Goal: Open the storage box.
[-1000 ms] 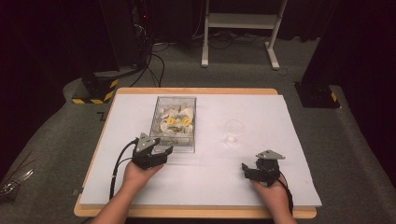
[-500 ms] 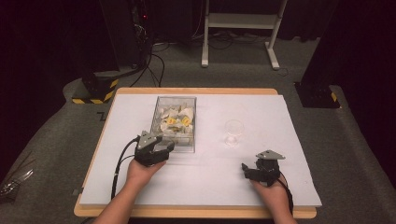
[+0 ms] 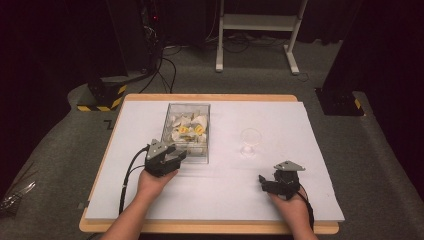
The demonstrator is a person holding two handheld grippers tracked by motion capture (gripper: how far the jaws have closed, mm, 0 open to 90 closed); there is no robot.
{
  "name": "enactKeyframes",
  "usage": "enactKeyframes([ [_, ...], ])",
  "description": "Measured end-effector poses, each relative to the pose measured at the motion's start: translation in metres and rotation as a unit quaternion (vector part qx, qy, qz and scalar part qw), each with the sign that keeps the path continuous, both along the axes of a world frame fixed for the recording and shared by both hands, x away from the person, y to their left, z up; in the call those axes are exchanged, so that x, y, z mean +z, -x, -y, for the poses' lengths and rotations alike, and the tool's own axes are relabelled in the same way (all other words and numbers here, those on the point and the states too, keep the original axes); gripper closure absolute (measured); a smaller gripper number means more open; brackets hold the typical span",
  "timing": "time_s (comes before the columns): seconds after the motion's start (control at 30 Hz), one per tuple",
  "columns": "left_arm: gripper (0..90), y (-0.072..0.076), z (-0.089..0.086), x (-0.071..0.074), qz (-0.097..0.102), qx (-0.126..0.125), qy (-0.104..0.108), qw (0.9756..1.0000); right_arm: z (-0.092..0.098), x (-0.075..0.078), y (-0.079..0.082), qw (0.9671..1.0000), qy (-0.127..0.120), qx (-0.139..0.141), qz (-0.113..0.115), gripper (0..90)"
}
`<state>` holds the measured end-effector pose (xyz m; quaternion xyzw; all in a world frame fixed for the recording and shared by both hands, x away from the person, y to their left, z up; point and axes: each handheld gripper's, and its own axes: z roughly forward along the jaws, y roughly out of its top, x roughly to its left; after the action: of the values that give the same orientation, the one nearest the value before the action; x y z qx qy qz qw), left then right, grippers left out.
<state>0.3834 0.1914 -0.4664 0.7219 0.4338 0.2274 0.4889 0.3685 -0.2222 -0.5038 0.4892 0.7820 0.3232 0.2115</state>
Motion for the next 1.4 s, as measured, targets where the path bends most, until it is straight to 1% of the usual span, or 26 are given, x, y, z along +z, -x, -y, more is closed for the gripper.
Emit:
enactKeyframes([
  [0.13, 50.2, 0.0002, 0.0001, 0.0005, 0.005, 0.000, 0.001, 1.0000, -0.0001, 0.0000, 0.0001, 1.0000, 0.000, 0.000, 0.000, 18.7],
  [0.37, 53.0, 0.0000, 0.0010, 0.0005, 0.007, 0.001, 0.007, 1.0000, -0.0001, 0.0000, 0.0001, 1.0000, 0.000, 0.000, 0.000, 18.7],
  [0.77, 58.6, -0.0003, 0.0011, -0.0005, 0.007, -0.001, 0.011, 0.9999, -0.0001, 0.0001, 0.0003, 1.0000, -0.001, 0.000, -0.001, 18.7],
  [0.87, 59.9, 0.0003, 0.0001, -0.0016, 0.007, 0.000, 0.016, 0.9998, -0.0001, 0.0001, 0.0004, 1.0000, -0.001, 0.000, -0.001, 18.7],
  [1.03, 62.3, 0.0012, -0.0010, -0.0027, 0.009, 0.001, 0.015, 0.9998, -0.0001, 0.0000, 0.0004, 1.0000, -0.001, 0.000, -0.001, 18.7],
  [1.33, 64.0, 0.0027, -0.0031, -0.0031, 0.006, 0.001, 0.022, 0.9997, -0.0001, 0.0000, 0.0004, 1.0000, -0.001, 0.000, 0.000, 18.7],
  [1.4, 64.3, 0.0039, -0.0031, -0.0028, 0.007, -0.001, 0.017, 0.9998, -0.0001, 0.0000, 0.0004, 1.0000, -0.001, 0.000, -0.001, 18.7],
])
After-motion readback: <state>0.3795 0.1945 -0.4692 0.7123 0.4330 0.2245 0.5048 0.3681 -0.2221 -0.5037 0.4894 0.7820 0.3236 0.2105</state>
